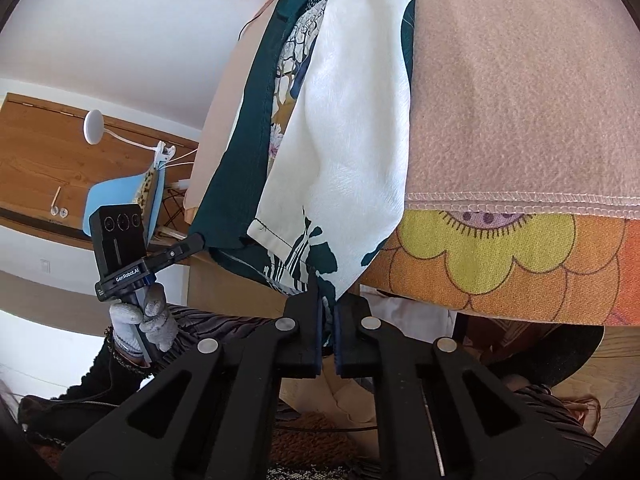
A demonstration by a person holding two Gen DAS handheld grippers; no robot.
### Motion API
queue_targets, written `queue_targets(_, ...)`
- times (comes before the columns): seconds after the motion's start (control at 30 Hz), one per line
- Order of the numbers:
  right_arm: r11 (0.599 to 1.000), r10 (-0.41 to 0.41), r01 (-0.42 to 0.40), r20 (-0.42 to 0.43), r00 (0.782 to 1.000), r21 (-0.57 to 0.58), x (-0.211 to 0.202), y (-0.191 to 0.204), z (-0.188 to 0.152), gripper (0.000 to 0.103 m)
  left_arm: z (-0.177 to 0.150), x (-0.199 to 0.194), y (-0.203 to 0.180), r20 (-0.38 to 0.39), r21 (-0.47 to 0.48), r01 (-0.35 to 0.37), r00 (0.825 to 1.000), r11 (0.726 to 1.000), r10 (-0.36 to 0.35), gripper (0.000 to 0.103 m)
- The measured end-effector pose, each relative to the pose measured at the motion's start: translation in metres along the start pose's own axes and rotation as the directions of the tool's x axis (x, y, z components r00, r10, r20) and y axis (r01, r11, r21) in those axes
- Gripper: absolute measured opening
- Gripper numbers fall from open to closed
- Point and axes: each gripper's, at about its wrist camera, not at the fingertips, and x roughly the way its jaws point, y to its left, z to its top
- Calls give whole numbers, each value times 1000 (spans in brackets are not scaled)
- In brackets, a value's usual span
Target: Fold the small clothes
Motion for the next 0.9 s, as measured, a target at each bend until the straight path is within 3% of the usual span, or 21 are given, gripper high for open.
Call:
queue_targets(0.1, 999, 39, -39, 23, 999, 15, -9, 5, 8, 5, 9, -6, -3, 34, -10, 27, 999, 1000, -27, 2)
queue_targets(0.37, 999, 52, -53, 84, 995, 10, -23, 15, 47, 5, 51, -18, -12, 128, -3, 60, 990, 998, -59, 2)
queue_targets(0.67, 997, 32, -40, 124, 992, 63, -26, 3, 114, 5, 109, -11, -10, 189, 1, 16, 982, 1000, -15, 2)
queue_targets(0.9, 992, -16, -2, 138, 990, 128, -14, -18, 163, 5, 142, 10, 3, 205, -11, -63, 977, 998, 64, 2)
